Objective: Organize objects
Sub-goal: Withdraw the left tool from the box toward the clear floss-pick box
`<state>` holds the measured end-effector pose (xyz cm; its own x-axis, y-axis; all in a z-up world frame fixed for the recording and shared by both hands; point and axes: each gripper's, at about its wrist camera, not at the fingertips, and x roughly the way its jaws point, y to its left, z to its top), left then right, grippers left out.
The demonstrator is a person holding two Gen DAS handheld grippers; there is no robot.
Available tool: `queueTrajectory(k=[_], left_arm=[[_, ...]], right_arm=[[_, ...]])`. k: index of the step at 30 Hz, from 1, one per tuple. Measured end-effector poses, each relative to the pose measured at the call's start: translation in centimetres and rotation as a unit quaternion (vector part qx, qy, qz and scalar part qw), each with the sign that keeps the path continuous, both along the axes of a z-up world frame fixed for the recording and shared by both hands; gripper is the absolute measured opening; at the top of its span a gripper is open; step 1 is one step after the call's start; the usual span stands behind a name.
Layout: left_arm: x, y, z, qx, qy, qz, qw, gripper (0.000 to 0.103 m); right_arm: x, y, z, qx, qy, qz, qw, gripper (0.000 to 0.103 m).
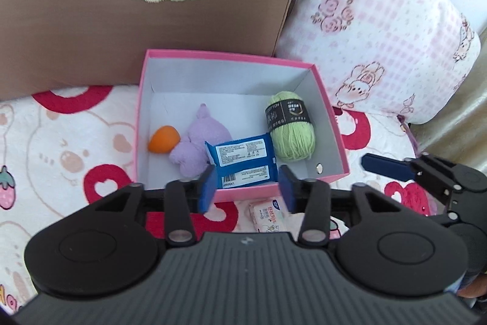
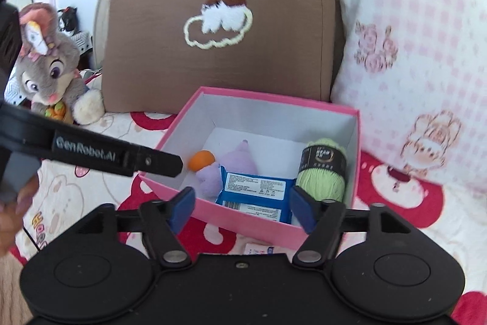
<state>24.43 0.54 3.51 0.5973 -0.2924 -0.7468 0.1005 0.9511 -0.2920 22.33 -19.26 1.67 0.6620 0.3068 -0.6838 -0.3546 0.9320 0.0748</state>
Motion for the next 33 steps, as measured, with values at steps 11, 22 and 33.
queueTrajectory(k=[11, 22, 33], left_arm=[[-4.8, -0.9, 3.9, 0.086, -0.014, -0.009, 0.9961, 0.079], [-8.9, -1.0, 4.4, 0.080, 0.021, -0.042, 0.9956, 0.090], [-12.4, -1.3, 4.0, 0.066, 0.040, -0.066, 0.9948, 0.093]], right_arm=[[-3.9, -0.2, 2.4, -0.022, 0.012, 0.009, 1.000, 0.088], [-8.2, 0.5, 3.9, -0.028, 0.030, -0.010, 0.999, 0.092], [-11.9, 1.4, 3.5, -0.053, 0.054, -0.014, 0.997, 0.093]])
